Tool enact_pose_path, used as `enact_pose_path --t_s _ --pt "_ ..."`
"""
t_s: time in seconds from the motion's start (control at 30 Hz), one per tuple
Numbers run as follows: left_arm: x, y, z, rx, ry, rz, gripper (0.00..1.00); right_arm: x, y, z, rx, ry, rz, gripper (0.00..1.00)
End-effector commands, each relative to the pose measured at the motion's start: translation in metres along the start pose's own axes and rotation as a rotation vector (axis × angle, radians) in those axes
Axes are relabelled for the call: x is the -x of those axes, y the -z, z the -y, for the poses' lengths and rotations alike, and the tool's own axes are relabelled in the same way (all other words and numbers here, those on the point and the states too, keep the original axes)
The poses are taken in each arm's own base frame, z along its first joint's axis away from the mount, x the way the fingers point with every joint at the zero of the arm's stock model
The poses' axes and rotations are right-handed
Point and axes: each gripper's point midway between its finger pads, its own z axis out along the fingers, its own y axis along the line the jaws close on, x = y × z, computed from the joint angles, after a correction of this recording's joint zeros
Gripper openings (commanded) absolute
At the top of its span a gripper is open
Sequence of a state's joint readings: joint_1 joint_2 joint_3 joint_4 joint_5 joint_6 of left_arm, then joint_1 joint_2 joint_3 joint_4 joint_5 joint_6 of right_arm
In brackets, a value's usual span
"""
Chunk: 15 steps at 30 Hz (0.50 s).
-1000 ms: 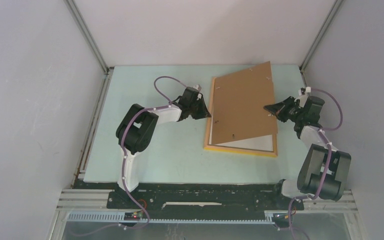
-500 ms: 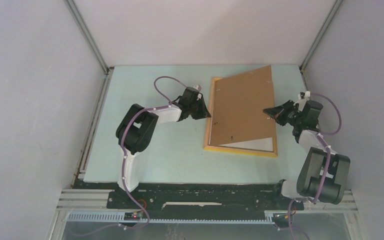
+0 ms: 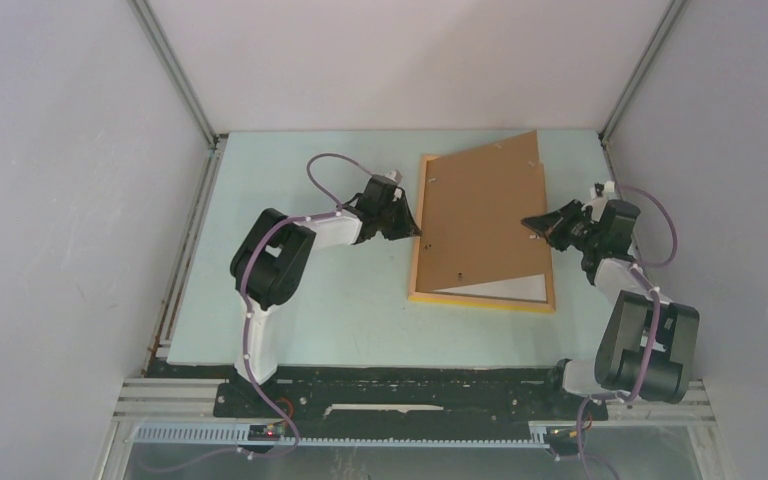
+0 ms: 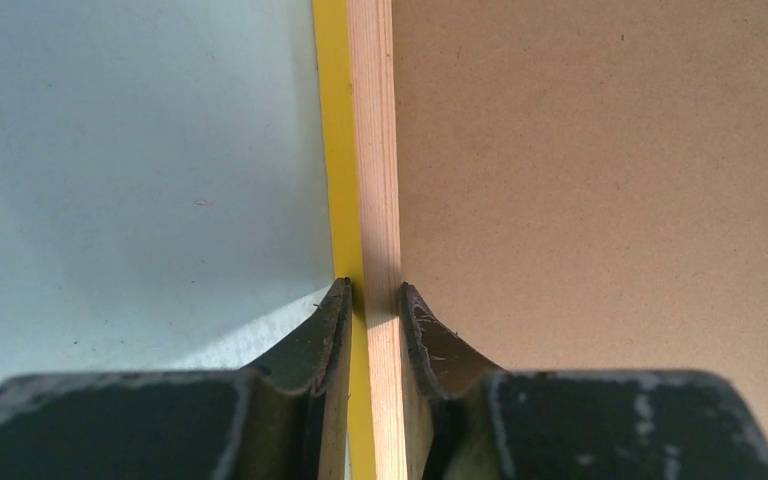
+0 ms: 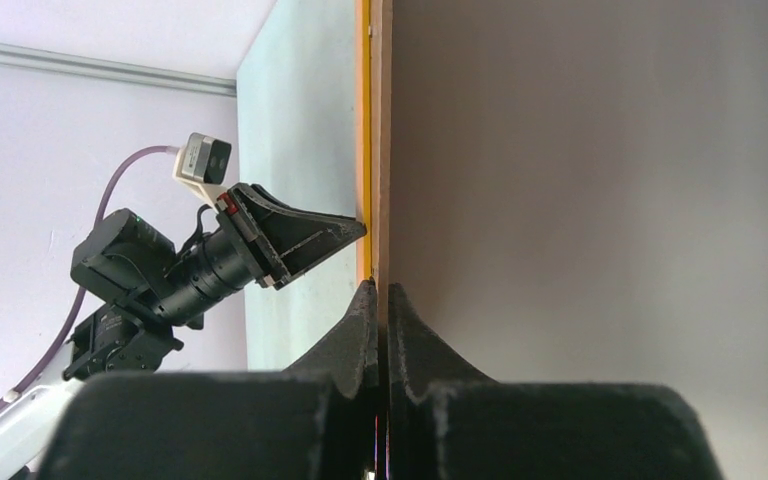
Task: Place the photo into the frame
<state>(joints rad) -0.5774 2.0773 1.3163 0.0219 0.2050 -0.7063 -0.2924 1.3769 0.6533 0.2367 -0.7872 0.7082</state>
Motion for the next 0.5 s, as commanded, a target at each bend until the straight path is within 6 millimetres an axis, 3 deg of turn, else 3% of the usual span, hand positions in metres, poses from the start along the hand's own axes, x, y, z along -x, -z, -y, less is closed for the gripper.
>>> enact_pose_path --t_s 0.0,0.2,0.47 --pt "0.006 0.018 0.021 -0.060 -0.034 0.021 0.04 -0.002 -0.003 -0.009 0.039 0.049 -0.009 0.00" --pt "0.006 0.018 0.023 -0.065 -0.038 0.022 0.04 -0.011 -0.002 -0.004 -0.008 0.049 -0.001 0.09" --pt "0.006 0.019 0.023 -0.062 -0.041 0.026 0.04 -0.011 0.005 0.014 -0.144 0.109 0.006 0.41"
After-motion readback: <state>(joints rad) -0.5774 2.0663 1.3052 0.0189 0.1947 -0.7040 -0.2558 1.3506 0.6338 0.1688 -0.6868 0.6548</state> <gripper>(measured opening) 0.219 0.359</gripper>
